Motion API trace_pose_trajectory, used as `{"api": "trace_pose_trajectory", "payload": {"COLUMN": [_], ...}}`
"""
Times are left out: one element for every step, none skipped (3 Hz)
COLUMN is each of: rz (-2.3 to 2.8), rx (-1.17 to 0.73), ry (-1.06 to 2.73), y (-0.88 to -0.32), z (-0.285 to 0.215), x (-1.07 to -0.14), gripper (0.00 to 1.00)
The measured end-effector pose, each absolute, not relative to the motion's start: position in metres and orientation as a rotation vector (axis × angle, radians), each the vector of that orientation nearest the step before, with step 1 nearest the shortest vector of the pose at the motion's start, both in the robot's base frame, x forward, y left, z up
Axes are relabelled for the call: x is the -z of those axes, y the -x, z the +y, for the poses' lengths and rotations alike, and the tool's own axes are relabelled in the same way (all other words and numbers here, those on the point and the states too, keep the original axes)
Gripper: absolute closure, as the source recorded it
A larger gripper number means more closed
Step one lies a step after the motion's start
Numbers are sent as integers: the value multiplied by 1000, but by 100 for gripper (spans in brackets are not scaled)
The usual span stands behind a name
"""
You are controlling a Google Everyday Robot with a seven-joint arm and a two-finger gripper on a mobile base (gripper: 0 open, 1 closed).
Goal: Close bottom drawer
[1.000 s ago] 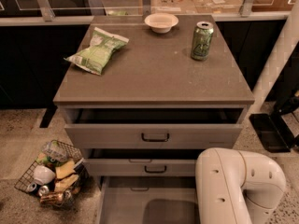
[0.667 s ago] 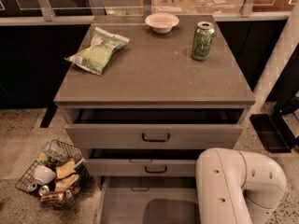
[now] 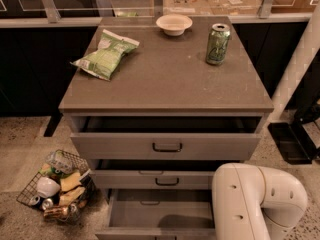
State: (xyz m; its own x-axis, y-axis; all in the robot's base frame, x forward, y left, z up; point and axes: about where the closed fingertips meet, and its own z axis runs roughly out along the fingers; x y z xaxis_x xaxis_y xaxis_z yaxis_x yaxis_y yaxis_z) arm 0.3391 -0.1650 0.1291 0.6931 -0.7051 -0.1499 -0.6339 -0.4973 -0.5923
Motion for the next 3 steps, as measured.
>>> {"api": "trace_pose_trajectory", "payload": {"rz": [993, 961, 961], "rx": [224, 297, 297], "ry": [2232, 2197, 2197], "y": [-379, -414, -413], "z": [-164, -161, -161], "x": [-126, -126, -126], "gripper": [100, 100, 100]}}
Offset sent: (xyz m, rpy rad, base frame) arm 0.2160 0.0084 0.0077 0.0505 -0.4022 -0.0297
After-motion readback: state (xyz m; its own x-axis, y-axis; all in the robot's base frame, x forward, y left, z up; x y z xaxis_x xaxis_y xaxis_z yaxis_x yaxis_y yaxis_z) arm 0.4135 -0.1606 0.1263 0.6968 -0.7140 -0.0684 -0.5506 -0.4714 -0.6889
